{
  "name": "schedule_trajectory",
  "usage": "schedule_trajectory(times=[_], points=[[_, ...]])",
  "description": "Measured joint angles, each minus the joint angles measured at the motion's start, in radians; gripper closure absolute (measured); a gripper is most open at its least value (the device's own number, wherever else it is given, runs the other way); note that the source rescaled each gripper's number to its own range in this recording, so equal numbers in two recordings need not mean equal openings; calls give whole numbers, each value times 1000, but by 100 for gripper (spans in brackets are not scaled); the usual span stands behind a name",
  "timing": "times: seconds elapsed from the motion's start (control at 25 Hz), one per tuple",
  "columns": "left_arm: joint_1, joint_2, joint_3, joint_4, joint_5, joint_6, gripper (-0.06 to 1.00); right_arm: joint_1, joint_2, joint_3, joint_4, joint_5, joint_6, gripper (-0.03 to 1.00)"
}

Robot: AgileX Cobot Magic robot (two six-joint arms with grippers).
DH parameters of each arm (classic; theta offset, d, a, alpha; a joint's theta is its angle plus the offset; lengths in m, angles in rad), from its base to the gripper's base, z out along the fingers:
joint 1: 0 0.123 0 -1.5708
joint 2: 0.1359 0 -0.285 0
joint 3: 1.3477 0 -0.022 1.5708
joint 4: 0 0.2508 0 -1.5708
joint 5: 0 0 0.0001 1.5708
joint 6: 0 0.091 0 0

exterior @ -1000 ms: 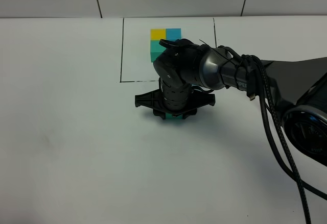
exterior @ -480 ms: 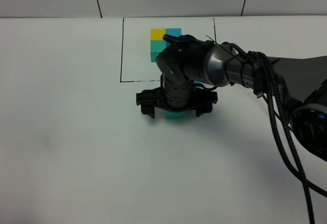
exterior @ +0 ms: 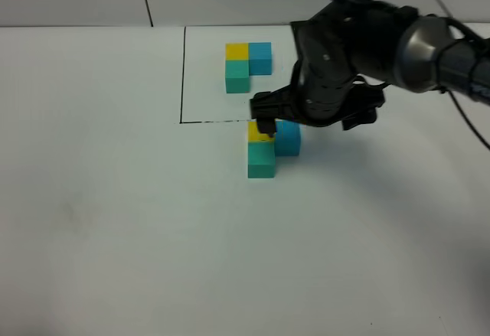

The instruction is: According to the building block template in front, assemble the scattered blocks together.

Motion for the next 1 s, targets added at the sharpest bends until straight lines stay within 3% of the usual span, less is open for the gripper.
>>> schedule_trajectory(times=[0.28,0.48,0.72,1.0], points=[[0,0,0,0,0,0,32,-225,-209,276,81,-100,-241,-3],[0,0,0,0,0,0,32,-367,-388,426,123,-111,-331,-3],[0,0,0,0,0,0,32,-428,-620,572,121,-95,-334,-3],[0,0,0,0,0,0,32,-433,-842,662,84,52,-334,-3]])
